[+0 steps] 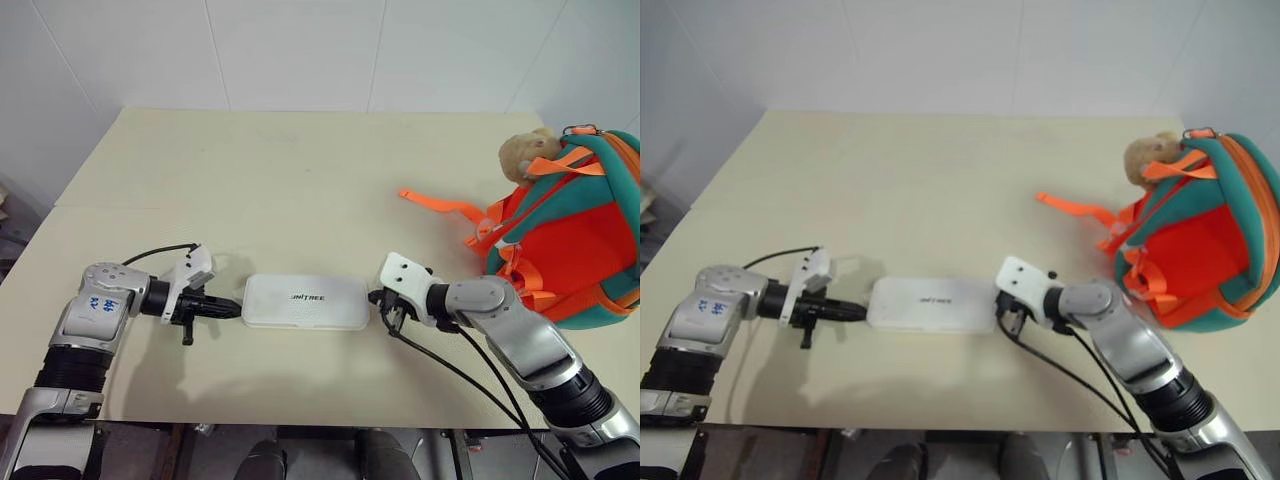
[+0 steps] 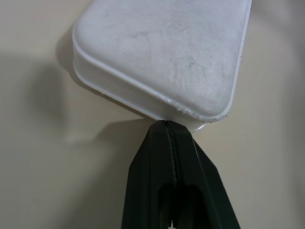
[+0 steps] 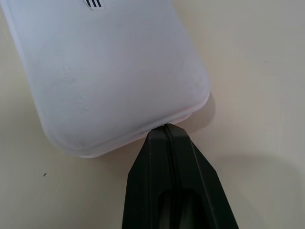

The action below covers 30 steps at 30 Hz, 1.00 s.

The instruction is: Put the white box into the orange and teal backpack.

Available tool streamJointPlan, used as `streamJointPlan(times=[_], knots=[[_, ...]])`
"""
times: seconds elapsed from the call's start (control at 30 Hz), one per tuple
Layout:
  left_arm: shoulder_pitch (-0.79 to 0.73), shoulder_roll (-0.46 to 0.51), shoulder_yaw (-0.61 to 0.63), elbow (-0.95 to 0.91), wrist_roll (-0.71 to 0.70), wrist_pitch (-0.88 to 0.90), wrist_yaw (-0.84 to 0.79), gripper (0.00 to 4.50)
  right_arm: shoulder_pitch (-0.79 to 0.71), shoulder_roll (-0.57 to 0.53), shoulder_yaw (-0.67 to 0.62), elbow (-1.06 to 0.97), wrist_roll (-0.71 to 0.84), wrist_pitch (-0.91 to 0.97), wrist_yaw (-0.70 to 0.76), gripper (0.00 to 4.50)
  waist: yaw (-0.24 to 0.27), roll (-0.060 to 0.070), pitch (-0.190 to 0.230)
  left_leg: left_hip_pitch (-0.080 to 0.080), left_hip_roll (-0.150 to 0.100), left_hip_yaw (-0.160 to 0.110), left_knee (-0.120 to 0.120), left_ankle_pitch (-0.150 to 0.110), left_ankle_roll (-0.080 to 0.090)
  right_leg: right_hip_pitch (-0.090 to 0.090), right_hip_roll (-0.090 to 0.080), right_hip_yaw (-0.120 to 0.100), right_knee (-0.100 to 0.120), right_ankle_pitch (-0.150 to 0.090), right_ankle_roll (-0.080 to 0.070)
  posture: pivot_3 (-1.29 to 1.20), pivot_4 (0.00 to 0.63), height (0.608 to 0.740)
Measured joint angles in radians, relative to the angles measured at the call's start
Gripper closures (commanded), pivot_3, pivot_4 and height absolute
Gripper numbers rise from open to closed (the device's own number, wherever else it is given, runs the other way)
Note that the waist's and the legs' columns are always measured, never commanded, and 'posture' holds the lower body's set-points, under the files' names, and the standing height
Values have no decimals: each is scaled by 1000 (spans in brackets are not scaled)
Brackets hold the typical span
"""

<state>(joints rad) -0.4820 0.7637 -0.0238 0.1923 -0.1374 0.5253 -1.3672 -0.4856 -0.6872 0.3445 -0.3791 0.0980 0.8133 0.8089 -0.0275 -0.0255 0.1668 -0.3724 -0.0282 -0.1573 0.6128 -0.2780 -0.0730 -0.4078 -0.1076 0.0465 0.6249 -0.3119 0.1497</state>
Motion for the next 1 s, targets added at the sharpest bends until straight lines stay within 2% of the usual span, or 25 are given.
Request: streamJointPlan(times=[0.33, 1.0], knots=[[85, 4, 3, -148, -45, 97, 24, 4500, 27, -25, -18, -12, 0, -3, 16, 4380, 0, 0, 0, 0, 0, 1, 0, -1, 1, 0, 0, 1, -1, 0, 0, 0, 150, 740], [99, -6, 41, -101, -92, 41, 106, 4500, 41, -39, -12, -39, 0, -6, 54, 4380, 1, 0, 0, 0, 0, 1, 0, -1, 1, 0, 0, 1, -1, 0, 0, 0, 150, 740]])
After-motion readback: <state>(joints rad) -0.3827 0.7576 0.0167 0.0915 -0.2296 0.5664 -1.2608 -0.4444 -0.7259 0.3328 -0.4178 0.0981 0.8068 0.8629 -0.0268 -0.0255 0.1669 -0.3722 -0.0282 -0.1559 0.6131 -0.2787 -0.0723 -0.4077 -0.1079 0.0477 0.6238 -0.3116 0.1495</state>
